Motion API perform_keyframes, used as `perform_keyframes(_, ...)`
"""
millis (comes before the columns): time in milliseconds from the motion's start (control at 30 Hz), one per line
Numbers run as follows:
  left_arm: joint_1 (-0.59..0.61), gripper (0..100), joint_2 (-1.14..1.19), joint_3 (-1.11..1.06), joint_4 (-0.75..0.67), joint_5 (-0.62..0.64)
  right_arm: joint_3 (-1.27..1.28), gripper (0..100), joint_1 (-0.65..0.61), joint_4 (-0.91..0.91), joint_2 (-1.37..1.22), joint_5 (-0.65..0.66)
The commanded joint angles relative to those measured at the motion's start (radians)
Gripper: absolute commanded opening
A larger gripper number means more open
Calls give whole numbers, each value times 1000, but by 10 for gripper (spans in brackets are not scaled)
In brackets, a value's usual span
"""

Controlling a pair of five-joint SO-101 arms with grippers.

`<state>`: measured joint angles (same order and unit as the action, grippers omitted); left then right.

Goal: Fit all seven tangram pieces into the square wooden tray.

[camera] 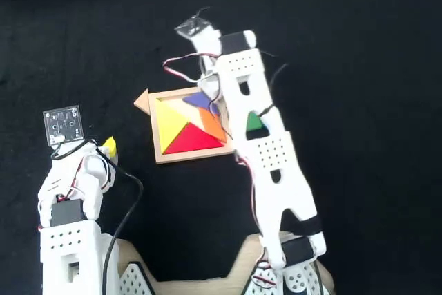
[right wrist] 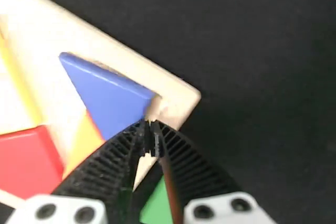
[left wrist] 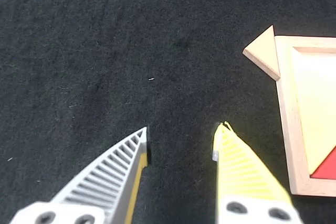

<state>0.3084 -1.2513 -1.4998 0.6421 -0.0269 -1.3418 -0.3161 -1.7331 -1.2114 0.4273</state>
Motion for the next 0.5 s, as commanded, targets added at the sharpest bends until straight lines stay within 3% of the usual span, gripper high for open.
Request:
perform_keyframes(0, -1, 206, -9, 2, -23, 3, 33, 11, -37, -34, 36, 6)
perform_keyframes(300, -4, 206, -9, 2, -23, 3, 2, 11, -9, -32, 180, -11)
perform_keyframes(467, -2, 206, -9, 2, -23, 3, 85, 11, -103, -32, 239, -48)
